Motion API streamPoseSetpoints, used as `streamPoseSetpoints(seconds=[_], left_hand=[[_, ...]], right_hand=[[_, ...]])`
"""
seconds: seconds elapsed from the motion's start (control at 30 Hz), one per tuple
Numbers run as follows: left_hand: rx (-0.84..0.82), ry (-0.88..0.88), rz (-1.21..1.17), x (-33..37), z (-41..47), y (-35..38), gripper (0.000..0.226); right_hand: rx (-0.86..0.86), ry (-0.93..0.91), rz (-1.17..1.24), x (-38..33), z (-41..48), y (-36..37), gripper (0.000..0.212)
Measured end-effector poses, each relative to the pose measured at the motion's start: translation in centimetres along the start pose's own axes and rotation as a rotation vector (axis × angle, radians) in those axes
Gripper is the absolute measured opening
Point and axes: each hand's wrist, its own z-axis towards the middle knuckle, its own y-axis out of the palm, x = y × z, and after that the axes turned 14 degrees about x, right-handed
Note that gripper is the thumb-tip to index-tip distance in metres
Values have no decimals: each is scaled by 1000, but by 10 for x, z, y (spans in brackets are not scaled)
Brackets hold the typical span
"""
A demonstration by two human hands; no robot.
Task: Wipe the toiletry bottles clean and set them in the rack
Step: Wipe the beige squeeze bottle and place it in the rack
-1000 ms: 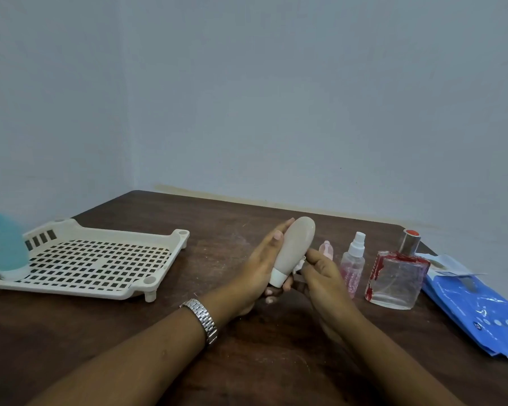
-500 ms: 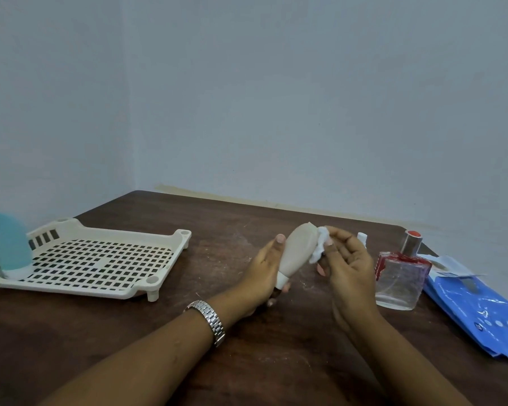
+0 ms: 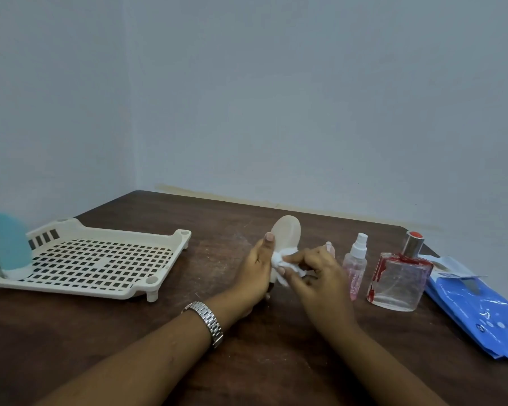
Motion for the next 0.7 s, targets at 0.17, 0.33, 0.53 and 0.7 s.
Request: streamPoseSetpoints(seconds=[0.17, 0.33, 0.53, 0.7], left_hand=[[-73, 78, 51, 4, -4, 0, 53], [-67, 357, 97, 2, 0, 0, 60], [-106, 523, 318, -1, -3, 0, 66], [-14, 666, 495, -1, -5, -4, 77]], right_hand=[[-28, -204, -133, -2, 1, -3, 15], [64, -234, -163, 0, 8, -7, 16], [282, -184, -213, 3, 20, -17, 15], [254, -179, -222, 7, 17, -15, 20]])
